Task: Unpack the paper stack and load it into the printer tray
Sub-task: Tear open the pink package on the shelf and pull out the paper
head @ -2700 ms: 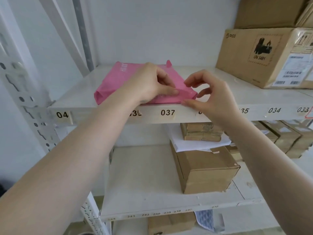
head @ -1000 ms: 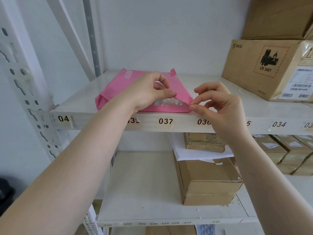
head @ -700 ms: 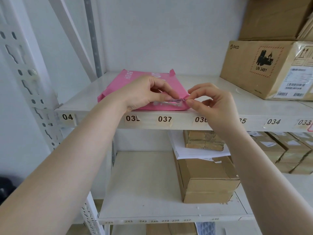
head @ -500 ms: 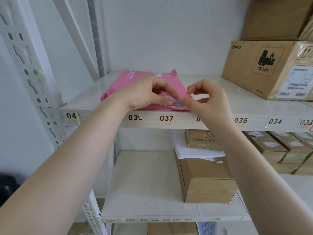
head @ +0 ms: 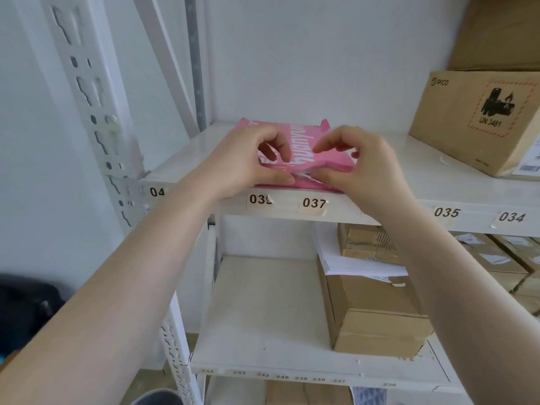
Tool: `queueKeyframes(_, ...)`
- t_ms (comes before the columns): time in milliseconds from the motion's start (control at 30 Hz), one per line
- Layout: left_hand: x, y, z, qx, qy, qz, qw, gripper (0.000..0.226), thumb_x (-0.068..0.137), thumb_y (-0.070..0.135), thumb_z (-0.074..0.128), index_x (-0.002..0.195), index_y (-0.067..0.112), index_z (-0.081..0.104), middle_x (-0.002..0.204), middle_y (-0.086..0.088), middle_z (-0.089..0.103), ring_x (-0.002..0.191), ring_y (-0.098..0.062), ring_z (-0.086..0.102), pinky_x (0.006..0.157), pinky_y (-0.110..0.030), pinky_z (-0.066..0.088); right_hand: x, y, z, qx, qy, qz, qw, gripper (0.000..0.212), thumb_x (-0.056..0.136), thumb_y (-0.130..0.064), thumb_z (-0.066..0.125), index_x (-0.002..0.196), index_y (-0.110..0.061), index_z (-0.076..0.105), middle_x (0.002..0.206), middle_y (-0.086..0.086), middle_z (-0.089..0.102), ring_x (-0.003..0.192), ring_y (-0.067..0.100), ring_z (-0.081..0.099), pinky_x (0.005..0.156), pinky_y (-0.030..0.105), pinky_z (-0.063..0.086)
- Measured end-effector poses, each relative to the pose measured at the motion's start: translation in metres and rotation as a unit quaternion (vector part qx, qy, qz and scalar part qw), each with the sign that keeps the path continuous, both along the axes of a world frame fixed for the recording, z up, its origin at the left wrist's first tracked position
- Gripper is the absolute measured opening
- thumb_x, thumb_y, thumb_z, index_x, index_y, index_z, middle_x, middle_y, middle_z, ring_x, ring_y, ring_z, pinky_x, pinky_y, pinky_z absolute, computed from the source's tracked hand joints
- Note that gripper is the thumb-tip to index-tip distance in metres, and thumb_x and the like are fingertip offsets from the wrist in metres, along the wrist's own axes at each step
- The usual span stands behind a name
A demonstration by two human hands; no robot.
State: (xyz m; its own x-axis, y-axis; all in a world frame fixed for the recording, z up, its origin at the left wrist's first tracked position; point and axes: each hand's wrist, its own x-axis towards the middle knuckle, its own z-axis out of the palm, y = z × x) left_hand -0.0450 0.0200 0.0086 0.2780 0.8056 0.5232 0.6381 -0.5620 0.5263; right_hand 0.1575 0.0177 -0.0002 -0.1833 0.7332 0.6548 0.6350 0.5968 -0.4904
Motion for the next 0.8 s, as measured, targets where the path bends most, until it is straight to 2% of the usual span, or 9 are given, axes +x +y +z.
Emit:
queueKeyframes(100,-0.004,-0.002,0.003,-0.006,0.035,0.021,0.999,0.029,0.062,0.032,0.085,0.082,0.024,0.067,0.086,0.015,0.063,0.076,-0.003,0.058,0.066,-0.021,0.043,-0.014,0.003,0.007,-0.04,0.012,0.045,0.998,0.015,0.07,-0.019,0.08,0.082,-0.021,0.072,0.075,-0.015,0.065,0.069,-0.004,0.055,0.065,0.005,0.038)
queueKeyframes(200,-0.006,-0.002,0.005,-0.007,0.034,0.025,0.999,0.022,0.065,0.032,0.084,0.08,0.024,0.07,0.076,0.017,0.063,0.072,-0.008,0.06,0.064,-0.021,0.046,-0.021,0.006,0.008,-0.064,0.027,0.076,0.995,0.009,0.069,-0.019,0.082,0.074,-0.016,0.074,0.064,-0.006,0.066,0.055,0.001,0.052,0.057,0.013,0.039)
queueKeyframes(267,-0.008,0.001,0.006,-0.011,0.013,0.02,1.0,0.015,0.07,0.03,0.08,0.079,0.02,0.072,0.07,0.015,0.064,0.065,-0.004,0.058,0.061,-0.015,0.045,-0.022,0.007,0.008,-0.074,0.048,0.089,0.992,0.009,0.071,-0.019,0.082,0.072,-0.013,0.074,0.062,-0.001,0.066,0.051,0.004,0.05,0.054,0.015,0.039)
queueKeyframes(367,-0.006,0.002,0.006,0.0,-0.038,0.007,0.999,0.011,0.076,0.024,0.076,0.08,0.015,0.071,0.07,0.012,0.065,0.062,0.002,0.056,0.058,-0.008,0.04,-0.022,0.01,0.01,-0.114,0.123,0.106,0.98,0.009,0.073,-0.014,0.08,0.076,-0.009,0.074,0.062,0.003,0.062,0.054,0.005,0.051,0.055,0.015,0.04)
queueKeyframes(467,-0.003,0.002,0.001,0.043,-0.061,-0.015,0.997,0.015,0.077,0.027,0.075,0.084,0.019,0.065,0.088,0.006,0.07,0.083,-0.002,0.062,0.071,-0.014,0.045,-0.023,0.014,0.013,-0.156,0.17,0.096,0.968,0.007,0.075,-0.013,0.078,0.078,-0.009,0.074,0.06,0.001,0.061,0.052,0.004,0.052,0.052,0.013,0.042)
queueKeyframes(567,-0.004,0.003,-0.002,0.048,-0.042,-0.037,0.997,0.008,0.077,0.024,0.075,0.082,0.026,0.069,0.098,0.007,0.068,0.095,-0.003,0.059,0.079,-0.016,0.04,-0.022,0.018,0.021,-0.197,0.176,0.066,0.962,0.004,0.075,-0.021,0.078,0.074,-0.019,0.074,0.057,-0.01,0.068,0.054,0.0,0.058,0.057,0.014,0.044)
queueKeyframes(667,-0.003,0.005,-0.003,0.033,-0.038,-0.043,0.998,0.009,0.076,0.024,0.075,0.084,0.028,0.075,0.098,0.009,0.064,0.095,0.0,0.056,0.081,-0.013,0.039,-0.022,0.021,0.025,-0.242,0.168,0.037,0.955,0.007,0.071,-0.033,0.081,0.07,-0.027,0.078,0.081,0.006,0.075,0.073,0.015,0.06,0.072,0.032,0.041)
queueKeyframes(700,-0.002,0.006,-0.004,0.032,-0.038,-0.042,0.998,0.01,0.075,0.025,0.077,0.084,0.027,0.075,0.098,0.008,0.065,0.095,0.0,0.056,0.079,-0.014,0.039,-0.022,0.021,0.026,-0.247,0.16,0.035,0.955,0.007,0.069,-0.035,0.081,0.07,-0.029,0.078,0.082,0.007,0.074,0.075,0.017,0.059,0.073,0.035,0.041)
queueKeyframes(800,-0.001,0.007,-0.005,0.033,-0.036,-0.038,0.998,0.013,0.069,0.024,0.081,0.081,0.024,0.075,0.1,0.004,0.066,0.089,0.003,0.055,0.069,-0.005,0.035,-0.021,0.022,0.025,-0.248,0.142,0.039,0.958,0.009,0.067,-0.033,0.082,0.071,-0.026,0.077,0.073,-0.002,0.071,0.072,0.01,0.061,0.075,0.029,0.045)
